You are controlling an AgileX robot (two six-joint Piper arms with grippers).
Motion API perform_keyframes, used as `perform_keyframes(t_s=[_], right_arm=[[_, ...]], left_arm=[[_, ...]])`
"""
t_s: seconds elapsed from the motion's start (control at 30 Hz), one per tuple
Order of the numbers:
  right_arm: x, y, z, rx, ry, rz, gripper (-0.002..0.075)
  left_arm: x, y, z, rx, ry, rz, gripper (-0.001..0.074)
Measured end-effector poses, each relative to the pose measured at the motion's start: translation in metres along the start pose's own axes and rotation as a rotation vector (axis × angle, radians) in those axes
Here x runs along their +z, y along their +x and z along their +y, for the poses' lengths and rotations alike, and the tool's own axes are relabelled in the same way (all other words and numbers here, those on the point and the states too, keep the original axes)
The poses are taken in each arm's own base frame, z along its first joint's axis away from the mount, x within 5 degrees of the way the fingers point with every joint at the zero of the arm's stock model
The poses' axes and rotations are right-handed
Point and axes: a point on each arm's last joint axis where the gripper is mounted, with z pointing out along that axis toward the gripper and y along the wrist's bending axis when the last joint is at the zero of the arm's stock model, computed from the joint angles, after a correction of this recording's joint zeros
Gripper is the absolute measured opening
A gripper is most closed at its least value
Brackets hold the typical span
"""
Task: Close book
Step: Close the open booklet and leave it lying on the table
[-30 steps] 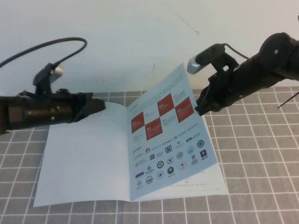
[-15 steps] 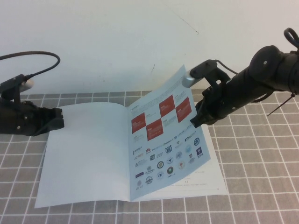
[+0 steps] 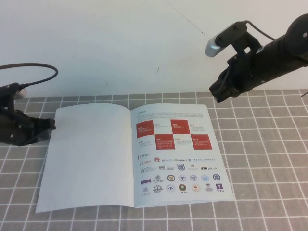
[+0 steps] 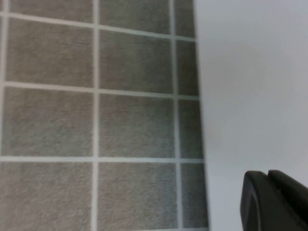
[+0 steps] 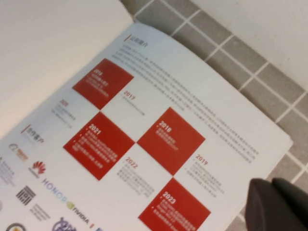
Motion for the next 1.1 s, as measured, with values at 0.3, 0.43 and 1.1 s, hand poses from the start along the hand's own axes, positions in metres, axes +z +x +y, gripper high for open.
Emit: perform_keyframes(t_s=[0.3, 0.43, 1.1], right_arm=[[0.023, 0.017, 0.003, 0.045, -0.091, 0.094, -0.0003], [0.039, 0.027, 0.006, 0.084, -0.150, 0.136, -0.0003], [0.018, 0.015, 0.007, 0.038, -0.116, 0.101, -0.0003]], left_arm=[[0.005, 0.004, 0.012, -0.073, -0.071, 0.026, -0.0004], [0.018, 0.014, 0.016, -0.096, -0.066, 0.094, -0.0004], [-0.029, -0.013, -0.065, -0.189, 0.721, -0.073, -0.0004]])
